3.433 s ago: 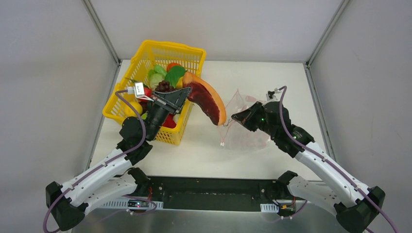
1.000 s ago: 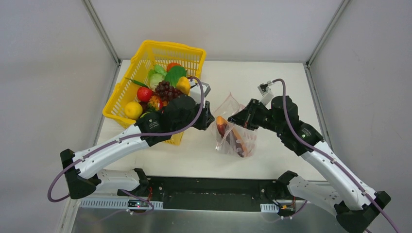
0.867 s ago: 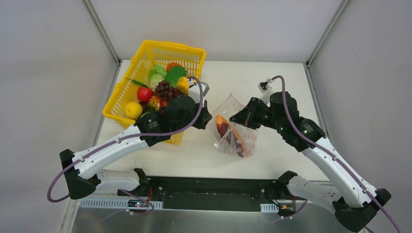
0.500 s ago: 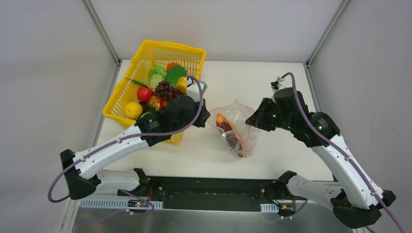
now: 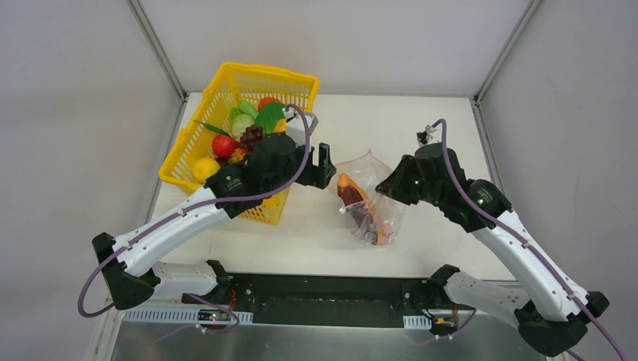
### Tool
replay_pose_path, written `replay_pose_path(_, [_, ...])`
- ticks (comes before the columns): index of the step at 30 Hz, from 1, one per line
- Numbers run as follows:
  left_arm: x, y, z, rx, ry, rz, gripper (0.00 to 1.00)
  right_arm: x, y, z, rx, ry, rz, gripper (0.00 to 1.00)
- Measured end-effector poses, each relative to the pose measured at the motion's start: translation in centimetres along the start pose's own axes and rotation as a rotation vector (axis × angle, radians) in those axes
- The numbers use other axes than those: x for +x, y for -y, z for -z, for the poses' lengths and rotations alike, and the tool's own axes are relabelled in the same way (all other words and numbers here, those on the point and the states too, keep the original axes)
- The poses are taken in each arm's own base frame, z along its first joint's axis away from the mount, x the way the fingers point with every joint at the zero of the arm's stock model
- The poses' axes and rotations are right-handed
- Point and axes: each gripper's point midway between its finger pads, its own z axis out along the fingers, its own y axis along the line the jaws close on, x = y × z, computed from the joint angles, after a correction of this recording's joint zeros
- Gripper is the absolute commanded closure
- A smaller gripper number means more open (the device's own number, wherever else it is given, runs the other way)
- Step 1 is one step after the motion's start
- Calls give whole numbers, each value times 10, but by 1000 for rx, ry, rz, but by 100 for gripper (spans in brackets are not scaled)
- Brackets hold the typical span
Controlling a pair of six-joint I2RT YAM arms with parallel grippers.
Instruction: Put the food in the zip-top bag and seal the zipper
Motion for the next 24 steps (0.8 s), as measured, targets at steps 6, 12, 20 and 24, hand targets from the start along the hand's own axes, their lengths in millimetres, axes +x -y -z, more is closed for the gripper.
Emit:
replay_pose_path(6, [-27,-19,13,-13,39,-3,11,11,0,-22,-35,-11,-62,100])
replay_pose_path(12, [-62,-64,32,-122,84,-12,1,8,-11,-21,-87,-1,-71,100])
replay_pose_path(20, [-60,-134,50,-342,35,11,1,9,-19,-18,-136,-6,-71,100])
replay_pose_path(24, [-38,-162,63,-433,-22,25,1,13,-17,-20,-138,-16,-74,100])
